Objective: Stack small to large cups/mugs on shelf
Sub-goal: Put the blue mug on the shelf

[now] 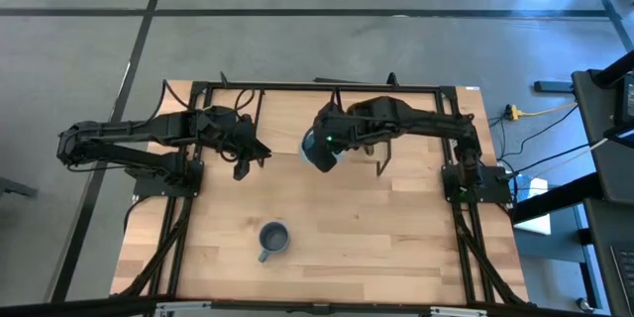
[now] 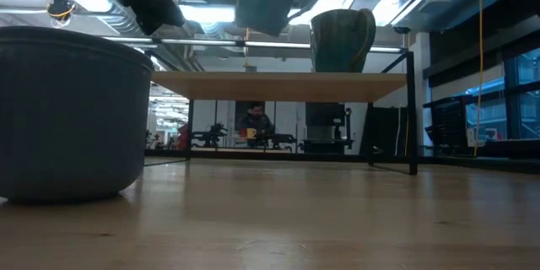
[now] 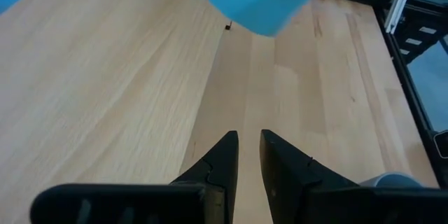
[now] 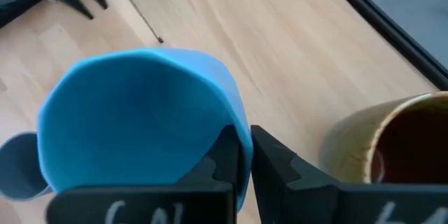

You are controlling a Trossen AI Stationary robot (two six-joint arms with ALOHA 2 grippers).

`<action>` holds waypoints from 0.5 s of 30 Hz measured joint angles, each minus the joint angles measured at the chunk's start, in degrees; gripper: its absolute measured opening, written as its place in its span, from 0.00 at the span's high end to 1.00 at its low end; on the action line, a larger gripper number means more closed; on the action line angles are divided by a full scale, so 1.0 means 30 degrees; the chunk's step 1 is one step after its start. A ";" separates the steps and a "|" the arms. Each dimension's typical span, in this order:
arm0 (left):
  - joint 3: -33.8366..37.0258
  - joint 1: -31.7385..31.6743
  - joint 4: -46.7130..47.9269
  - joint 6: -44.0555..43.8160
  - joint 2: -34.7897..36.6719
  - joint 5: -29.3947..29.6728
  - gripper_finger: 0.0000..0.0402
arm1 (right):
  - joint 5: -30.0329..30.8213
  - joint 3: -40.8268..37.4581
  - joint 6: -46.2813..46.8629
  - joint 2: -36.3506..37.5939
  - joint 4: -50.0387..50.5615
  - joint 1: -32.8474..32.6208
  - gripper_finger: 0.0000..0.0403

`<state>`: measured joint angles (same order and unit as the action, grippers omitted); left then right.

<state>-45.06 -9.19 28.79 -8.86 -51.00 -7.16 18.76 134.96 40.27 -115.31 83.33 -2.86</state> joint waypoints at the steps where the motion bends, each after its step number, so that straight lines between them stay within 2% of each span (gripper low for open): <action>1: 0.0000 0.0000 -0.0051 -0.0003 0.0000 0.0000 0.86 | 0.0000 0.0000 0.0000 0.0000 0.0005 0.0122 0.94; 15: 0.0000 0.0000 -0.0343 -0.0015 0.0000 0.0005 0.86 | -0.1386 0.0000 0.0161 -0.0015 -0.2164 0.1672 0.94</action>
<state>-45.06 -9.19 27.76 -8.91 -51.00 -7.14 14.61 134.96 40.75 -115.35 76.84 2.16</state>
